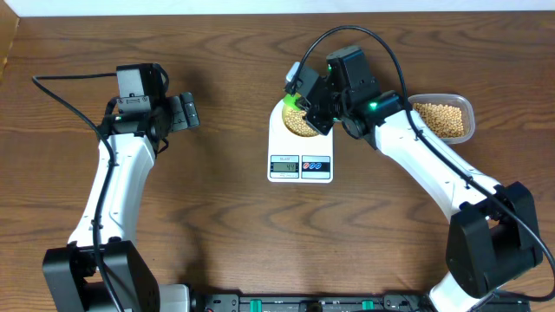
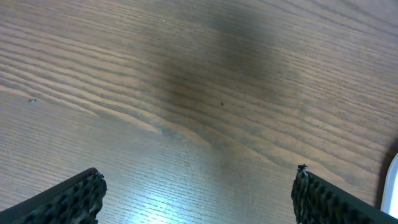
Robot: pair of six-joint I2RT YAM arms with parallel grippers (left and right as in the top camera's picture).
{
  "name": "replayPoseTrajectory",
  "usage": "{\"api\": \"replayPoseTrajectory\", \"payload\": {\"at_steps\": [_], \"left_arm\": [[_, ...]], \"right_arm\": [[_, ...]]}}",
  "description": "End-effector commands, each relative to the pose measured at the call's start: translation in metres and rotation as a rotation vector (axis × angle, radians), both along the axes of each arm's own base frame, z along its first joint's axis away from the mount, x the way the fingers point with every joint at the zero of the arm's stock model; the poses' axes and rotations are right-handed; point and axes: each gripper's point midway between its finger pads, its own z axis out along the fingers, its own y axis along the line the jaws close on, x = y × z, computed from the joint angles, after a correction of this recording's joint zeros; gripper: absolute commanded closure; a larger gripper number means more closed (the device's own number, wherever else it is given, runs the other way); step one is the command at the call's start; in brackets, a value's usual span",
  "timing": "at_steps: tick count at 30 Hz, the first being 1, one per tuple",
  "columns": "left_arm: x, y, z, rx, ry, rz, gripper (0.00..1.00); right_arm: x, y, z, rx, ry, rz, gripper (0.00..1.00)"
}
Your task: Scoop item into bowl and weigh 50g on scale
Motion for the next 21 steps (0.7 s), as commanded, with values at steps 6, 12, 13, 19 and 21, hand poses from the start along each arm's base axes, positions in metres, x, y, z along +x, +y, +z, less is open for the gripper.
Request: {"api": "replayPoseTrajectory", "payload": {"at_steps": [6,12,13,19,21], "left_arm": [[0.0,0.003,-0.005,0.007,0.015,0.017,0.02],[0.0,0.003,-0.005,0.007,0.015,0.017,0.02],[0.0,0.003,-0.005,0.007,0.015,0.016,0.02],[0.0,0.003,-0.005,0.007,0.015,0.017,0.02],[0.0,0.003,-0.005,0.007,0.015,0.017,0.02]], "right_arm": [[0.004,-0.005,0.007,-0.006,-0.024,-0.024,0.99],[0.02,-0.015,0.021,0.168,0.067,-0.152,0.99],[0.021,-0.016,0.025,0.215,0.091,-0.151,0.99],[0.035,-0.046,0.05,0.465,0.233,-0.212,0.99],[0.041,-0.062,0.055,0.517,0.269,-0.245,0.99]]}}
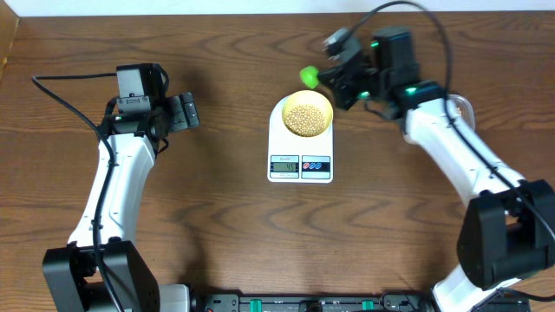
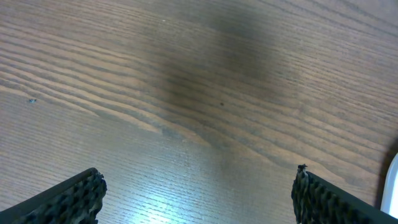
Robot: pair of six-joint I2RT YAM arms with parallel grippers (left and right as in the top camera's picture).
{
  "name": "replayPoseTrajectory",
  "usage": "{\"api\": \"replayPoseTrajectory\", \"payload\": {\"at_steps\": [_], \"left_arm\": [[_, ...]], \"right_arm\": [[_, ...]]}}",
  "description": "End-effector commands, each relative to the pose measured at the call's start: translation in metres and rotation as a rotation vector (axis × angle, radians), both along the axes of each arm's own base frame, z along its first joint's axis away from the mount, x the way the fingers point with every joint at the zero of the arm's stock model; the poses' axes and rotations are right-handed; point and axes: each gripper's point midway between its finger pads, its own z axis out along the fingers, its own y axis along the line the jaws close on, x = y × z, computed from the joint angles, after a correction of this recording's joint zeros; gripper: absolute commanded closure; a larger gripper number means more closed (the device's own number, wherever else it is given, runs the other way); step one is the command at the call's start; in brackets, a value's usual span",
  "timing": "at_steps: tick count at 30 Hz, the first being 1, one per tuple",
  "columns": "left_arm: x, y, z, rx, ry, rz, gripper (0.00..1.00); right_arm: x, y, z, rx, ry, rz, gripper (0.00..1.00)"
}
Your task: Scoop item into bowl and weigh 50g on scale
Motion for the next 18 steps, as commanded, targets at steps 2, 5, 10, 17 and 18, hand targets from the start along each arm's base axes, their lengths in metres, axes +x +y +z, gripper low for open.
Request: {"api": "replayPoseTrajectory", "payload": {"at_steps": [2,5,10,17,18], "left_arm": [[0.0,0.003,-0.005,0.007,0.015,0.017,0.02],[0.0,0.003,-0.005,0.007,0.015,0.017,0.02],[0.0,0.003,-0.005,0.007,0.015,0.017,0.02],[0.0,0.003,-0.005,0.007,0.015,0.017,0.02],[0.0,0.003,-0.005,0.007,0.016,0.017,0.02]], "right_arm": [[-0.001,-0.025,0.022,0.216,0.144,-0.039,0.99],[-0.001,-0.043,0.03,0.308,0.205,-0.044,0.99],[-0.014,-0.072,0.051,0.499,0.332,0.007,0.99],[-0.011,-0.146,0.028,0.533,0.476,-0.227,0.99],[-0.011,-0.157,0.021,0.521,0.502,-0.284,0.99]]}}
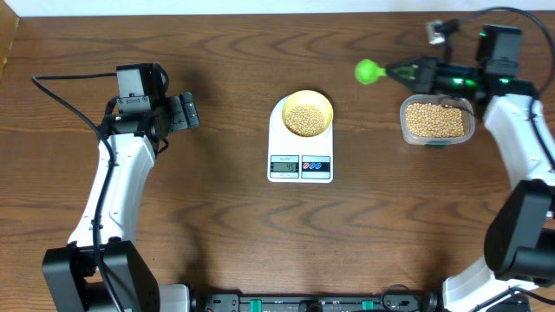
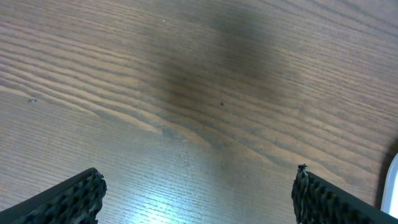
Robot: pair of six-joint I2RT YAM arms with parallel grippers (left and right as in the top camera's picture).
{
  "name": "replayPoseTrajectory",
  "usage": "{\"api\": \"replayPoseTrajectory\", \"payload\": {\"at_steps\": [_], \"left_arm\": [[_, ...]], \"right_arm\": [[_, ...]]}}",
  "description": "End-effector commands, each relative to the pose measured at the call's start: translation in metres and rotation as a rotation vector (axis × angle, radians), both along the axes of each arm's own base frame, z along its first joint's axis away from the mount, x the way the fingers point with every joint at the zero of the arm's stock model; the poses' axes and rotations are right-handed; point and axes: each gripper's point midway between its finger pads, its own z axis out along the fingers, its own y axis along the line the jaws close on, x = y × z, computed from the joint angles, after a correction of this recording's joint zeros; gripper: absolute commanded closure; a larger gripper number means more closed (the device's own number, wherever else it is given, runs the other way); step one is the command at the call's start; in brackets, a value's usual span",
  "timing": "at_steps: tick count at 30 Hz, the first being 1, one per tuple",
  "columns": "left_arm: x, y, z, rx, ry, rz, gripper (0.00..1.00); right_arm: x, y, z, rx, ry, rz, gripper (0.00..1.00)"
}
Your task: Scoop item into bowl and weigh 50g on scale
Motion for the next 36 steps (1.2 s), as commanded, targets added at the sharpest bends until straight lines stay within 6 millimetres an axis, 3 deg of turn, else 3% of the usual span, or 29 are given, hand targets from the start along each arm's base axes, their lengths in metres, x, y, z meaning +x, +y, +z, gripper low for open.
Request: {"api": "replayPoseTrajectory", "payload": {"at_steps": [1,5,13,18,24,32,36], "left_arm": [[0.0,0.003,-0.005,0.007,0.016,0.017,0.02],[0.0,0.003,-0.005,0.007,0.016,0.017,0.02],[0.0,0.003,-0.005,0.007,0.015,0.017,0.02],[0.0,0.003,-0.005,0.007,0.016,0.017,0.02],[0.0,0.003,-0.005,0.007,0.016,0.017,0.02],[0.0,0.003,-0.005,0.007,0.016,0.017,0.02],[0.0,0.003,-0.005,0.007,0.015,0.017,0.02]], "right_arm": [[-0.002,-0.032,-0.007,-0.016,0.084,-0.103,0.99],[-0.011,-0.067,-0.034,-0.117,0.186,-0.209,0.99],[-0.028,-0.102,-0.073,-0.329,0.336,-0.325,0.99],[-0.027,-0.107,-0.075,-0.359,0.333,-0.341,0.99],[-0.027,-0.129,-0.086,-0.48,0.356,-0.413,0.99],[-0.011,-0.149,-0.084,-0.562,0.289,-0.485,0.99],[-0.004,-0.17,-0.083,-0.657,0.261,-0.563,0.99]]}}
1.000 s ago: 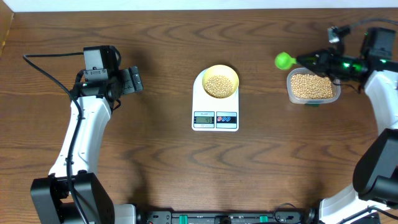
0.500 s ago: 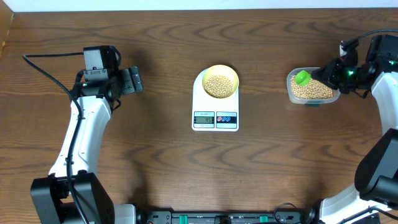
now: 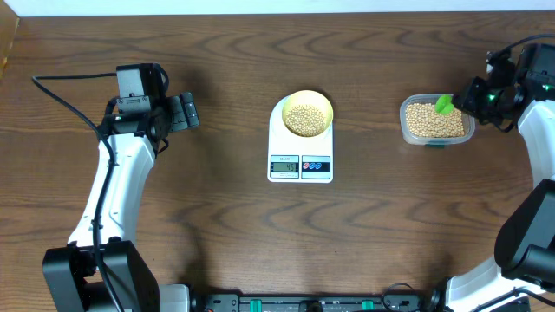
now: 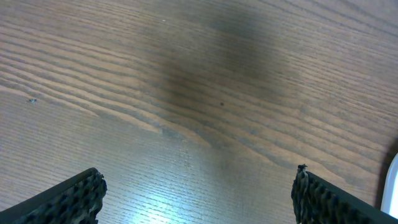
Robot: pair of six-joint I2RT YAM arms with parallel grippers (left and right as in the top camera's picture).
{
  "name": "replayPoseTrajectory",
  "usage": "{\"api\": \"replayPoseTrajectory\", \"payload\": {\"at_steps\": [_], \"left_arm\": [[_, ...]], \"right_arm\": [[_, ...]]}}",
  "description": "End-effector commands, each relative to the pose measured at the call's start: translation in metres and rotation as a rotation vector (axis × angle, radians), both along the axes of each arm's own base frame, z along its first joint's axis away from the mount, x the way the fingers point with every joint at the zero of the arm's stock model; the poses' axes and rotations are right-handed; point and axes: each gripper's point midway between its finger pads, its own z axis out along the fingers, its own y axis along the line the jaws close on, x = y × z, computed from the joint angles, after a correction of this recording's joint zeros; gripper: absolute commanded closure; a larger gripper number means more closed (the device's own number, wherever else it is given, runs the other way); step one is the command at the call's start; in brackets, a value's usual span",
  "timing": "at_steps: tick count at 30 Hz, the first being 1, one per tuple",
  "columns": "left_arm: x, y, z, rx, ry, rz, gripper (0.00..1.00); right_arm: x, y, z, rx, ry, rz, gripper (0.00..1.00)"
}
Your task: Scoop item into bowl and weigh 50g on scale
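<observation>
A white scale stands mid-table with a yellow bowl of tan beans on it. To the right, a clear container holds more beans. The green scoop has its head at the container's right end, over or in the beans. My right gripper is shut on its handle at the far right. At the left of the table my left gripper is open, its fingers wide apart over bare wood with nothing between them.
The scale's display is lit, its reading too small to tell. The scale's white edge shows at the right of the left wrist view. The table's right edge lies close beyond the right gripper.
The scoop's head was in the air between the bowl and the container. Now it is at the container's right end, and the right gripper is further right. The left arm has not moved.
The right gripper first held the scoop at the bowl on the scale. Then the scoop was behind the bowl, then between bowl and container, and now at the bean container. The bowl kept its beans on the scale. The left gripper stayed open throughout.
</observation>
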Motion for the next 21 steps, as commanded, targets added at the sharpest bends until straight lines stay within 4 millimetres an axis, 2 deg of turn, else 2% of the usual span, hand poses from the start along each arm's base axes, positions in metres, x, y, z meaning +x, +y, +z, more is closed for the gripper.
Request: {"api": "replayPoseTrajectory", "payload": {"at_steps": [1,7,15,21], "left_arm": [[0.0,0.003,-0.005,0.007,0.016,0.017,0.02],[0.0,0.003,-0.005,0.007,0.015,0.017,0.02],[0.0,0.003,-0.005,0.007,0.016,0.017,0.02],[0.0,0.003,-0.005,0.007,0.016,0.017,0.02]], "right_arm": [[0.003,-0.023,0.004,-0.134,-0.009,-0.055,0.99],[0.01,-0.034,0.006,-0.187,-0.036,-0.085,0.99],[0.011,-0.029,0.006,-0.155,-0.042,-0.077,0.99],[0.003,-0.025,0.0,-0.136,0.001,-0.069,0.99]]}}
